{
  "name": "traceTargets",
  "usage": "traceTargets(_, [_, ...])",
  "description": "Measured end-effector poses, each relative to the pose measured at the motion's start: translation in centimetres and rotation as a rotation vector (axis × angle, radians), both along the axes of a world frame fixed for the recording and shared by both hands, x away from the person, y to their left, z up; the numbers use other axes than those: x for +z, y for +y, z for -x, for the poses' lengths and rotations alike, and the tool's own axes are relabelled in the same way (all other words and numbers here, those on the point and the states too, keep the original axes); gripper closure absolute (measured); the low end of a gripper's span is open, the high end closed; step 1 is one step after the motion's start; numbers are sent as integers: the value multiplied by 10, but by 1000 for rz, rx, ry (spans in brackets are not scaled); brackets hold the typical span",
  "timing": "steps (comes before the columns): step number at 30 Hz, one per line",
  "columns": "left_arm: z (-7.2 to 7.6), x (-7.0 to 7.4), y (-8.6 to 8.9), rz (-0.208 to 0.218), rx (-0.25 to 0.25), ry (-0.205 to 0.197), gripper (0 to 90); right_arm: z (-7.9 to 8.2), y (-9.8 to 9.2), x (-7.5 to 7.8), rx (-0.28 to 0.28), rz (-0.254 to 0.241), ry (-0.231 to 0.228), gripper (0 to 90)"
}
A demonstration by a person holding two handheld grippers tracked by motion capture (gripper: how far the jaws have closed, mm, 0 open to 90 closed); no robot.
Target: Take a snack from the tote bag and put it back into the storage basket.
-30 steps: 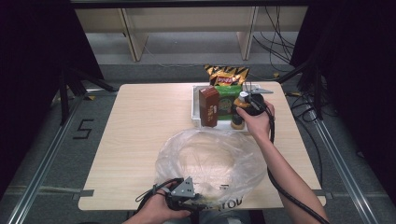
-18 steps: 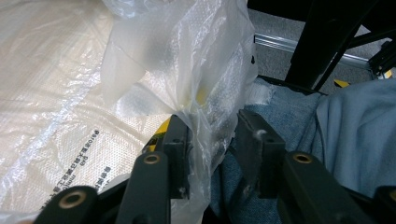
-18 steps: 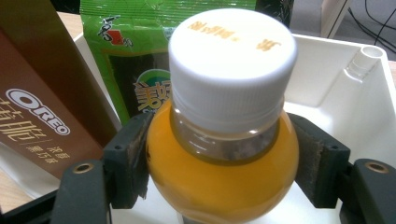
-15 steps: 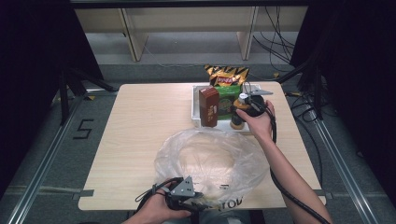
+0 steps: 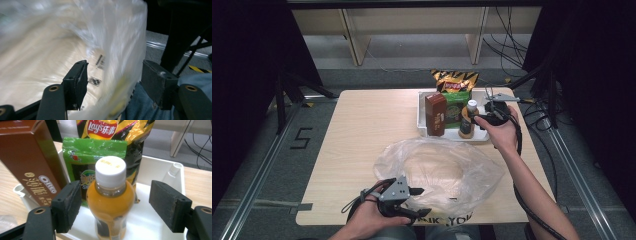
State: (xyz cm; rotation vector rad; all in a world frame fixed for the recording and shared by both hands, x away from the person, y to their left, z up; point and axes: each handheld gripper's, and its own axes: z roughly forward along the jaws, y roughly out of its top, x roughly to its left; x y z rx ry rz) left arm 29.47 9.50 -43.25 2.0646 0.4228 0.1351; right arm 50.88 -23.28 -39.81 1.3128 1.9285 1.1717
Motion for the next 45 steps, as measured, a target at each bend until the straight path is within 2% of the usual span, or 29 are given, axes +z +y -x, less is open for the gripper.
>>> traceTargets(3, [-3, 13, 8, 33, 34, -21, 391, 7, -7, 6, 17, 3, -12, 337])
traceTargets(4, [-5, 17, 11, 39, 49, -29, 409, 11, -8, 7, 13, -12, -9, 370])
traceTargets(5, [-8, 21, 14, 43, 45, -48, 443, 14, -9, 9, 15, -27, 3, 418])
traceTargets(7, [-14, 25, 17, 65, 91, -40, 488, 18, -14, 11, 41, -48, -6, 512])
traceTargets(9, [-24, 28, 21, 80, 123, -46, 539, 24, -13, 14, 29, -72, 1, 601])
traceTargets(12, [-37, 30, 23, 120, 173, -33, 605, 29, -15, 16, 45, -62, -43, 724])
traceTargets(13, [-43, 31, 24, 119, 184, -43, 630, 31, -13, 18, 41, -87, -33, 754])
traceTargets(14, [-46, 32, 24, 121, 204, -38, 651, 31, -14, 18, 50, -67, -61, 777])
traceTargets(15, [-52, 33, 25, 126, 220, -44, 662, 34, -13, 19, 44, -74, -48, 800])
traceTargets(17, [-61, 35, 27, 137, 250, -53, 688, 35, -12, 21, 51, -63, -77, 842])
traceTargets(18, [-66, 37, 28, 142, 273, -56, 696, 37, -10, 21, 47, -75, -69, 860])
traceTargets(19, [-70, 38, 29, 149, 280, -60, 706, 36, -10, 21, 73, -65, -86, 877])
traceTargets(20, [-74, 39, 30, 148, 299, -64, 715, 37, -8, 20, 70, -76, -72, 884])
traceTargets(21, [-79, 39, 31, 155, 315, -64, 727, 35, -7, 19, 85, -62, -85, 895])
traceTargets(22, [-82, 40, 31, 159, 331, -58, 737, 36, -4, 19, 82, -76, -67, 900])
traceTargets(23, [-87, 40, 32, 160, 340, -53, 752, 34, -3, 18, 95, -68, -86, 900])
traceTargets(24, [-91, 40, 32, 165, 347, -48, 770, 35, 0, 18, 93, -81, -75, 900])
traceTargets(26, [-98, 41, 32, 167, 356, -47, 793, 33, 5, 19, 116, -67, -80, 900])
traceTargets(29, [-107, 42, 31, 173, 371, -55, 808, 33, 12, 22, 132, -80, -76, 900])
traceTargets(31, [-112, 43, 30, 175, 380, -58, 811, 30, 15, 23, 148, -62, -101, 900])
traceTargets(32, [-114, 43, 29, 179, 377, -60, 812, 30, 17, 24, 148, -71, -97, 900])
traceTargets(34, [-117, 44, 28, 179, 390, -64, 810, 29, 20, 25, 159, -79, -97, 900])
traceTargets(35, [-119, 44, 28, 176, 393, -69, 809, 28, 20, 25, 160, -74, -112, 900])
traceTargets(37, [-121, 43, 28, 178, 399, -71, 804, 30, 22, 25, 149, -89, -86, 900])
traceTargets(39, [-123, 43, 28, 173, 410, -72, 799, 29, 22, 24, 151, -98, -86, 900])
traceTargets(40, [-124, 43, 28, 174, 411, -73, 796, 28, 21, 24, 152, -86, -95, 900])
traceTargets(41, [-125, 42, 28, 174, 415, -73, 794, 29, 22, 24, 147, -92, -80, 899])
traceTargets(43, [-127, 42, 28, 177, 419, -77, 791, 29, 22, 22, 141, -107, -81, 898])
traceTargets(45, [-129, 41, 28, 177, 420, -79, 789, 27, 21, 21, 153, -91, -98, 898])
